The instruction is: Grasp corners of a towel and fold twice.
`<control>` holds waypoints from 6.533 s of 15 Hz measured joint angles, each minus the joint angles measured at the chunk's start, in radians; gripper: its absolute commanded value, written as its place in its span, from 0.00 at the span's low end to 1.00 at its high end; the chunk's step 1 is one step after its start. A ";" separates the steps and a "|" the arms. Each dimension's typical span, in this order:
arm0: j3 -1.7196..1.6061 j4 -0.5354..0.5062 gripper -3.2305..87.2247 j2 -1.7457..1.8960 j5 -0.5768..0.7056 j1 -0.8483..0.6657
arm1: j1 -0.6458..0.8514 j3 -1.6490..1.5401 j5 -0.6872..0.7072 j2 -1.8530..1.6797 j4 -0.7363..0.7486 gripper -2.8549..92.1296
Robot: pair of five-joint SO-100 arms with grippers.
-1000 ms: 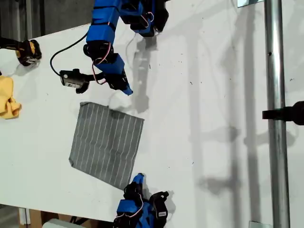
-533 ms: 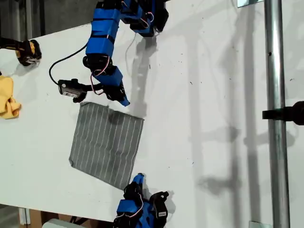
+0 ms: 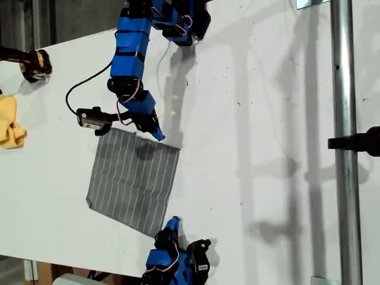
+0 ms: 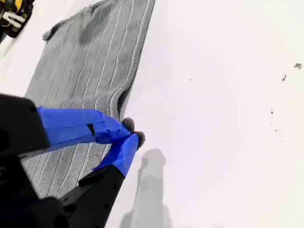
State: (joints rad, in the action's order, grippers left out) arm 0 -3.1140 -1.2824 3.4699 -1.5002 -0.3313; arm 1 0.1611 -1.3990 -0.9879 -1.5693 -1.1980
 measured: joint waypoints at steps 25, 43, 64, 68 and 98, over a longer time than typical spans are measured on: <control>0.000 0.000 0.01 0.000 -0.015 0.000 | 0.041 0.295 0.167 0.627 0.206 0.32; 0.000 0.000 0.01 0.000 -0.015 0.000 | 0.097 0.407 0.209 0.710 0.141 0.32; 0.000 0.000 0.01 0.000 -0.015 0.000 | 0.087 0.488 0.172 0.710 -0.083 0.03; 0.000 0.000 0.01 0.000 -0.015 0.000 | 0.080 0.480 0.169 0.676 -0.092 0.11; 0.000 0.000 0.01 0.000 -0.015 0.000 | 0.133 0.480 0.190 0.776 -0.133 0.35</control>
State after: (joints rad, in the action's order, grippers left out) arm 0 -3.1140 -1.2824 3.4699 -1.5156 -0.3313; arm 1 0.2945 -0.9189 -0.7977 -0.7931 -1.3315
